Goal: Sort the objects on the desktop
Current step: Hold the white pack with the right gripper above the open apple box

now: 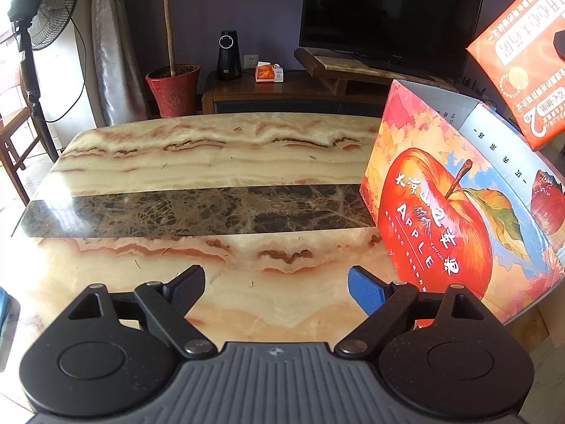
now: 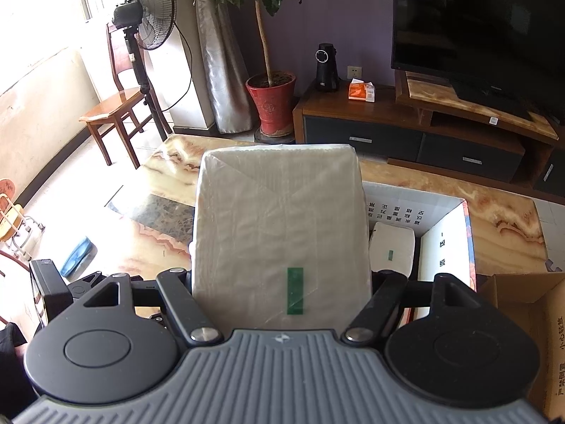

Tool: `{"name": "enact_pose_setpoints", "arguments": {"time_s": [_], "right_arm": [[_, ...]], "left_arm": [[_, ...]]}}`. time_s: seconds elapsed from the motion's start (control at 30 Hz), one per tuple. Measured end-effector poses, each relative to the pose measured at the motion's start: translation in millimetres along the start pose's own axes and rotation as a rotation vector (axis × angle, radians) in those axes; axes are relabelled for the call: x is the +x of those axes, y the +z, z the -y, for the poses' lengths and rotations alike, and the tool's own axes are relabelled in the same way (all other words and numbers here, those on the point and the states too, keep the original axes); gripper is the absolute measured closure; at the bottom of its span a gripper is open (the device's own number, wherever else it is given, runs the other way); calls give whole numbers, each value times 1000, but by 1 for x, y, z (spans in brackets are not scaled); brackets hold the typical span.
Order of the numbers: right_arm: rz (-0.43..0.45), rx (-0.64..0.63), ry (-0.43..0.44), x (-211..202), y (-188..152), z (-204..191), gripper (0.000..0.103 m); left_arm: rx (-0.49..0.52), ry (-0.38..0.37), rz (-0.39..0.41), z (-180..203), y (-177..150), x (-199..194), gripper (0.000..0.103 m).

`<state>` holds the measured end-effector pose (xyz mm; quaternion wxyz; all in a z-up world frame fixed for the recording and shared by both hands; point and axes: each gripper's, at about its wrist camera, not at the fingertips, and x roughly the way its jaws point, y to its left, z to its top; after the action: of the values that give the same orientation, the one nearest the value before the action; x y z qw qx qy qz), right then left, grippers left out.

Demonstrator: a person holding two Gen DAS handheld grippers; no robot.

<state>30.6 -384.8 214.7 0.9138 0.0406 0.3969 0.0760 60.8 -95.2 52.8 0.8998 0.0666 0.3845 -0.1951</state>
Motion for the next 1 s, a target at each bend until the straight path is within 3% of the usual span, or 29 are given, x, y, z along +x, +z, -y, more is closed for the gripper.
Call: {"name": "enact_pose_setpoints", "arguments": {"time_s": [1.0], "right_arm": [[-14, -17, -6, 1, -3, -4, 28]], "left_arm": [[13, 2, -4, 0, -1, 1, 14]]}}
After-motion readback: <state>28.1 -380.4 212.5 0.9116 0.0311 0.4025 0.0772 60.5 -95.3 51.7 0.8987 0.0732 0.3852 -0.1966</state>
